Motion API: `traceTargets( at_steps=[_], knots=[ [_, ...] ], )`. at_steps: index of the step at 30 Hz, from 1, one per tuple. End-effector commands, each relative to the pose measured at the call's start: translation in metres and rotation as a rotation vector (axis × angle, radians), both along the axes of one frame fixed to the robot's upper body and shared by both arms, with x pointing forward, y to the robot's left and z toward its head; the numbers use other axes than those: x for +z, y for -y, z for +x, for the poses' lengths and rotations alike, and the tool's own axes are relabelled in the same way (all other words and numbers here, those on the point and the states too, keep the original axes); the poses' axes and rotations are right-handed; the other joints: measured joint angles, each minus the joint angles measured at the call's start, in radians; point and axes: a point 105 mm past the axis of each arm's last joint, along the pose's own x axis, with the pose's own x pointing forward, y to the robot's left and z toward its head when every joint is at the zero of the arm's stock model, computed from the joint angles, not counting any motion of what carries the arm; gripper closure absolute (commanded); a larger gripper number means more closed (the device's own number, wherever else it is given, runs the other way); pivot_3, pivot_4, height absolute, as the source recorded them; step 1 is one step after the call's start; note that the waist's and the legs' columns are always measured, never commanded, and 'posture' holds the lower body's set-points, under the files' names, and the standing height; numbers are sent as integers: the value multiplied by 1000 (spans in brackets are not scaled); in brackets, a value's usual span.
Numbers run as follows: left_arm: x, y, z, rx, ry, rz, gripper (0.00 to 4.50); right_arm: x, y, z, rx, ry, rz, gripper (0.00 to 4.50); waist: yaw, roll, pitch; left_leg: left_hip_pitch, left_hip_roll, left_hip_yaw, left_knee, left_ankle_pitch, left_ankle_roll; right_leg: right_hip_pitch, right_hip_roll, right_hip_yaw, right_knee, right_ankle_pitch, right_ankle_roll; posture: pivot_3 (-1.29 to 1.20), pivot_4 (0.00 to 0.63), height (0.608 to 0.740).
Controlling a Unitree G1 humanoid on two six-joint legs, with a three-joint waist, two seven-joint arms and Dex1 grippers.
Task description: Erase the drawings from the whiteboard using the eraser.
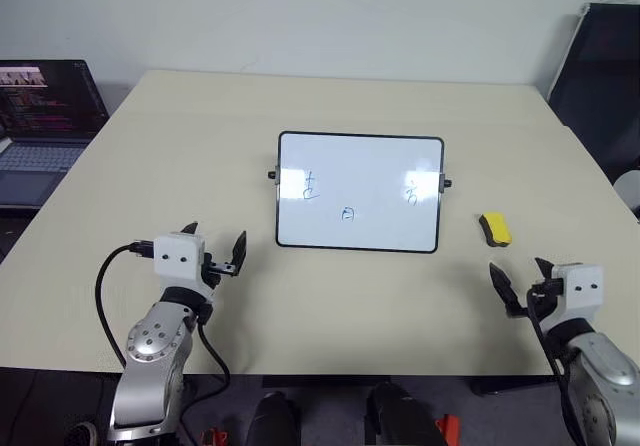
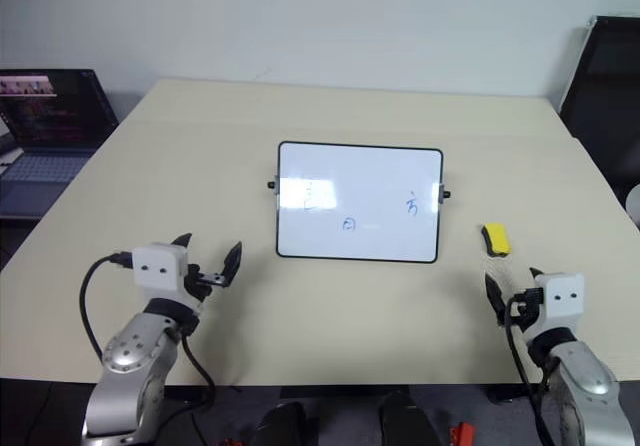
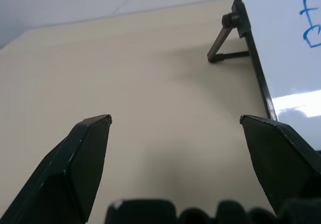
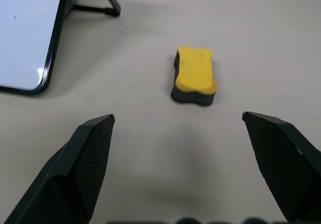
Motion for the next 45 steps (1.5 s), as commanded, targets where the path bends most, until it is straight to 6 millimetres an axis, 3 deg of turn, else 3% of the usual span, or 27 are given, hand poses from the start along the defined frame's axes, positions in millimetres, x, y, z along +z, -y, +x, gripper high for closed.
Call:
traceTargets(
  at_steps=[1,6,11,14,17,21,24,29,37,45],
  knots=[
    [15,4,3,-7,54,11,0,13,-9,5,17,37,-18,36,-1,0,0,0,0,0,1,0,0,0,0,0,0,0,0,0,150,740],
    [21,5,6,-41,76,7,0,32,-16,12,10,110,-9,36,-2,0,0,0,0,0,2,0,0,-3,0,0,0,0,0,0,150,740],
    [72,35,12,-397,155,29,0,50,-22,12,74,110,12,36,3,-1,1,-2,0,-1,2,0,0,-3,0,-1,1,0,0,0,150,740],
    [93,42,15,-493,171,55,0,56,-22,13,82,107,13,36,2,-1,1,-1,0,0,2,0,0,0,-1,-1,-2,0,0,0,150,740],
    [108,67,14,-689,150,111,0,65,-20,17,94,104,10,36,1,0,2,-2,0,0,1,0,0,1,-1,-1,-1,0,0,0,150,740],
    [114,93,14,-886,109,159,0,72,-17,19,36,95,-4,36,1,1,2,-2,0,0,1,0,0,1,-1,-1,-1,0,0,0,150,740],
    [121,109,14,-1001,106,162,0,73,-31,18,72,54,34,36,1,1,2,-2,0,0,0,0,0,1,-1,-1,-1,0,0,0,150,740],
    [124,143,8,-1216,89,189,0,76,-31,36,-8,15,88,36,0,1,2,-2,0,0,1,0,0,1,0,-1,-1,0,1,0,150,740],
    [121,153,14,-1323,97,261,0,67,-21,70,-90,-57,61,36,0,2,2,-2,0,0,0,0,0,0,0,-1,0,-1,1,0,150,740],
    [113,146,17,-1338,98,284,0,50,0,98,-114,-86,44,36,0,3,3,-3,0,0,-1,0,1,0,0,-1,0,-1,3,0,150,740]
  ],
)
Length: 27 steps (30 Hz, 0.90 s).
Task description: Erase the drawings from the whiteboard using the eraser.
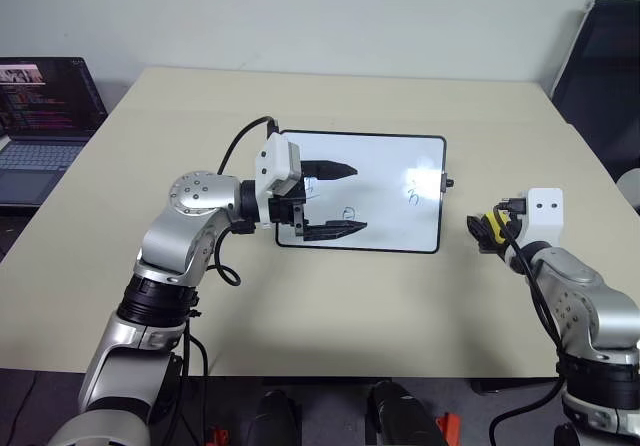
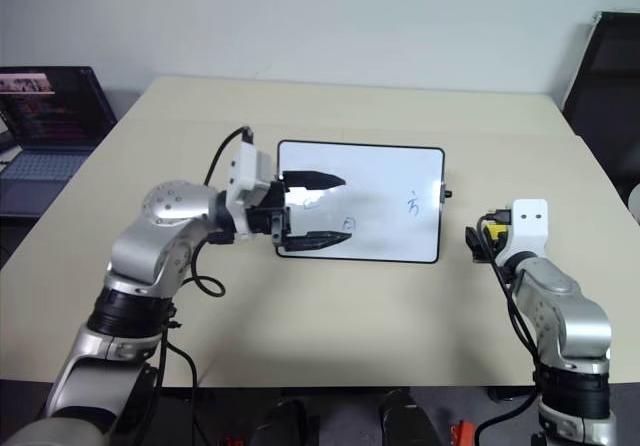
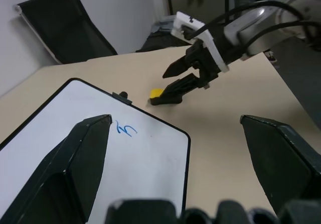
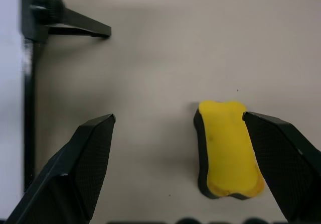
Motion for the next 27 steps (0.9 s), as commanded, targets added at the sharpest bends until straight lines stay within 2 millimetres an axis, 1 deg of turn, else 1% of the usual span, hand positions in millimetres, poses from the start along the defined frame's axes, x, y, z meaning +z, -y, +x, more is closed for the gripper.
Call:
traceTargets(
  at_steps=[1,8,12,15,22,23,24,27],
  knots=[
    [6,-5,0,-5,55,10,0,9,12,9,-9,52,-13,36,0,0,0,0,0,0,0,0,0,0,0,0,0,0,0,0,150,740],
    [4,-12,1,21,65,14,0,2,24,17,-13,42,-3,36,-1,1,1,0,0,0,0,0,0,0,0,0,1,1,1,0,150,740],
    [2,-14,-1,33,64,17,0,-1,27,20,-18,35,3,36,-2,2,1,0,0,0,0,0,0,0,0,0,1,1,2,0,150,740],
    [1,-16,-1,40,62,18,0,-3,29,22,-28,31,12,602,-1,2,1,0,0,0,0,0,0,0,0,0,2,1,2,0,150,740],
    [-1,-17,-4,44,49,25,0,-9,29,22,-30,0,-4,3005,-1,2,2,0,0,0,0,0,0,0,0,0,2,1,2,0,150,740],
    [-1,-17,-5,45,49,26,0,-9,29,22,-31,0,-6,3285,-1,2,2,0,0,0,0,0,0,0,0,0,2,1,2,0,150,740],
    [-2,-17,-4,49,45,27,0,-8,28,22,-30,4,-4,3376,-1,3,2,0,0,0,0,0,0,0,0,0,2,1,2,0,150,740],
    [-5,-22,-2,85,21,26,0,-3,25,19,-19,23,-7,3376,-2,3,2,0,0,0,0,0,0,0,0,0,2,1,2,0,150,740]
  ],
)
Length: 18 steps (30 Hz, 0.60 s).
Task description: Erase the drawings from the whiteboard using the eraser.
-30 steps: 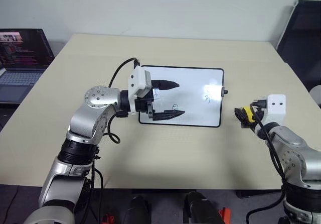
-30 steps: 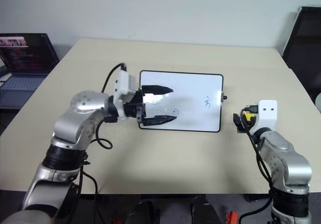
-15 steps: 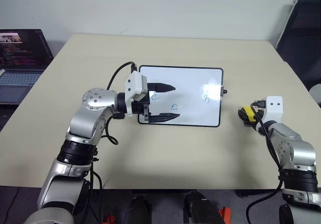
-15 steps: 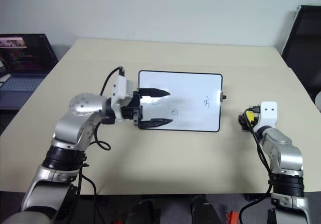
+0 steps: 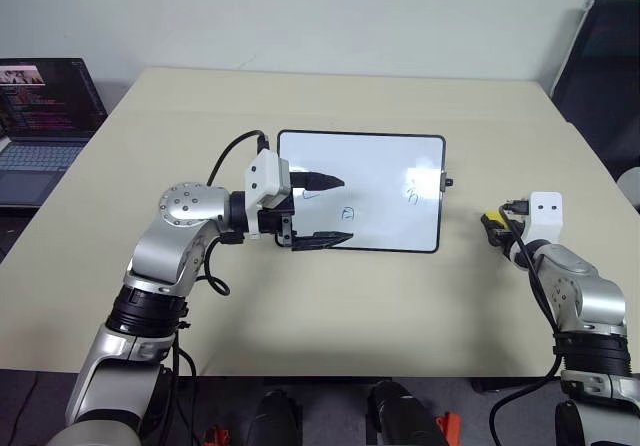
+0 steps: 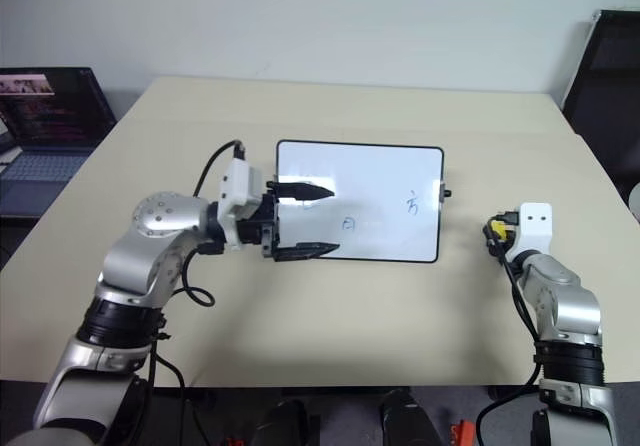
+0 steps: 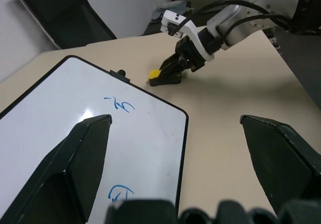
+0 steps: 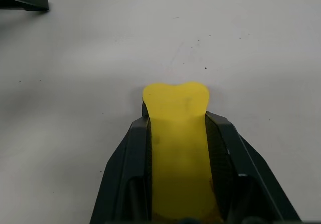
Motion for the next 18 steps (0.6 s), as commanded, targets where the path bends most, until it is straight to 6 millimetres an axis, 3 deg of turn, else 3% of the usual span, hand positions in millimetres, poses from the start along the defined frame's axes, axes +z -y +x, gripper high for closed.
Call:
traceTargets(
  at_steps=[1,9,14,18],
  knots=[
    [6,-9,-1,50,16,-10,0,22,0,-2,10,74,-31,3376,-1,0,0,0,0,0,0,0,0,0,0,0,0,0,0,0,150,740],
    [-25,-39,-15,251,-107,19,0,41,-24,-48,117,134,-139,3377,2,1,1,0,0,-1,-3,0,0,-1,0,-1,1,-2,1,0,150,740],
    [-18,-34,-15,320,-77,-39,0,52,-67,-76,276,191,-121,3378,3,1,0,0,0,-1,-2,0,0,-1,0,-1,2,-5,-4,0,150,740],
    [-16,-28,-16,316,-85,-66,0,61,-100,-83,431,234,-132,3378,1,1,0,1,0,-1,3,0,0,1,0,-1,2,-4,-5,0,150,740]
  ],
)
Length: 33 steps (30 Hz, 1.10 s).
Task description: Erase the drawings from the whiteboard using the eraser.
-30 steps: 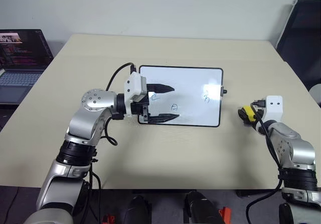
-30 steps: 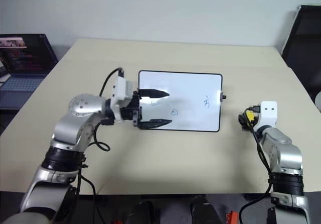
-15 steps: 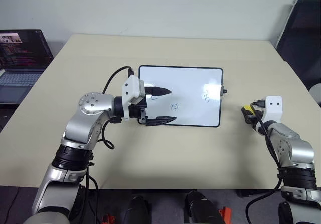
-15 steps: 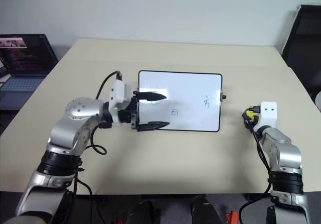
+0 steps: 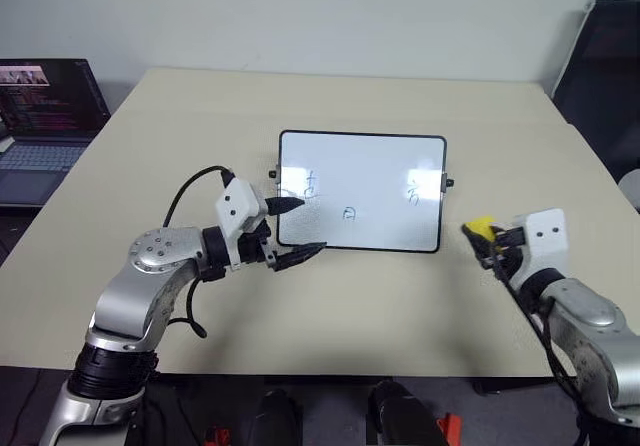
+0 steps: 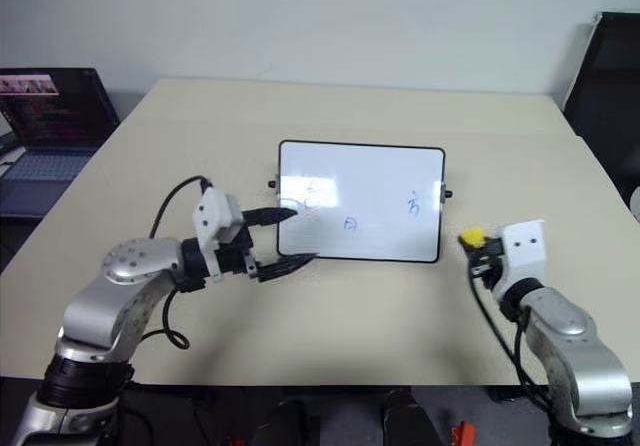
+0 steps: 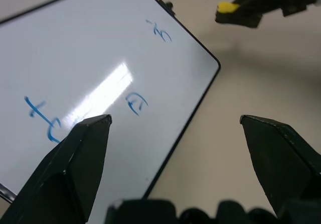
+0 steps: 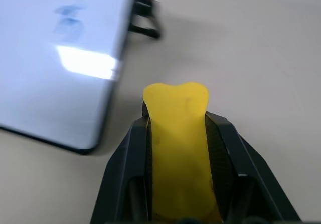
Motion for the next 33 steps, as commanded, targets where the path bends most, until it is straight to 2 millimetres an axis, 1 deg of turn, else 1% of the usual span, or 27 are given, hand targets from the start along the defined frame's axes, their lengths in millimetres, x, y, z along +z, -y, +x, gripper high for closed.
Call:
traceTargets(
  at_steps=[1,4,6,9,12,15,17,19,21,23,25,26,27,30,33],
  knots=[
    [14,5,-2,-14,48,-29,0,22,-23,-2,108,89,-13,3378,-2,0,0,0,0,0,1,0,0,0,0,0,0,0,0,0,150,740],
    [15,9,0,-23,47,-40,0,28,-31,9,112,123,-10,3378,-3,0,0,0,0,0,2,0,0,0,0,0,0,1,-1,0,150,740],
    [16,11,2,-32,50,-45,0,28,-35,19,106,147,-48,3379,-2,0,0,0,0,0,3,0,0,0,0,0,0,1,-1,0,150,740],
    [24,19,5,-57,62,-70,0,32,-42,44,79,203,-104,3379,-2,0,0,0,0,0,3,0,0,0,0,0,0,1,-1,0,150,740],
    [25,23,7,-73,66,-56,0,38,-51,64,57,262,-131,3380,-2,0,0,-1,0,0,2,0,0,0,0,0,0,1,0,0,150,740],
    [26,27,6,-84,67,-53,0,42,-55,80,29,306,-142,3380,-3,0,0,-1,0,0,-1,0,0,-1,0,0,-1,1,0,0,150,740],
    [27,30,6,-89,66,-56,0,41,-57,85,24,319,-154,3380,-1,0,0,-1,0,0,-3,0,0,-1,0,-1,0,2,2,0,150,740],
    [27,31,5,-93,65,-56,0,24,-56,88,37,251,-193,3380,0,0,0,-1,0,0,-5,0,0,-1,0,-1,-1,3,4,0,150,740],
    [27,31,5,-93,64,-55,0,6,-50,84,41,174,-220,3380,0,0,0,-1,0,0,-5,0,0,-1,0,-1,-1,3,4,0,150,740],
    [27,30,4,-90,63,-56,0,-11,-46,75,60,101,-251,3380,1,-1,-1,0,0,0,-5,0,0,-1,0,-1,-1,3,4,0,150,740],
    [26,30,4,-88,62,-55,0,-22,-45,66,89,52,-277,3380,1,-2,-1,0,0,-1,-4,0,0,0,0,-2,0,2,5,0,150,740],
    [26,29,4,-88,61,-54,0,-27,-45,62,104,25,-279,3381,1,-2,-1,0,0,-1,-3,0,0,1,0,-2,0,0,1,0,150,740],
    [26,29,4,-87,60,-54,0,-31,-46,58,118,0,-278,3381,1,-2,-2,1,0,-1,-1,0,0,1,0,-2,0,0,1,0,150,740],
    [24,28,4,-85,58,-52,0,-32,-47,56,125,-7,-299,3381,-6,-3,-2,1,0,-1,6,0,0,3,0,-1,1,3,0,0,150,740],
    [23,28,4,-88,56,-53,0,-20,-47,63,104,47,-312,3381,-13,-3,-2,1,0,-1,9,1,1,2,0,0,0,4,0,0,150,740]
  ],
)
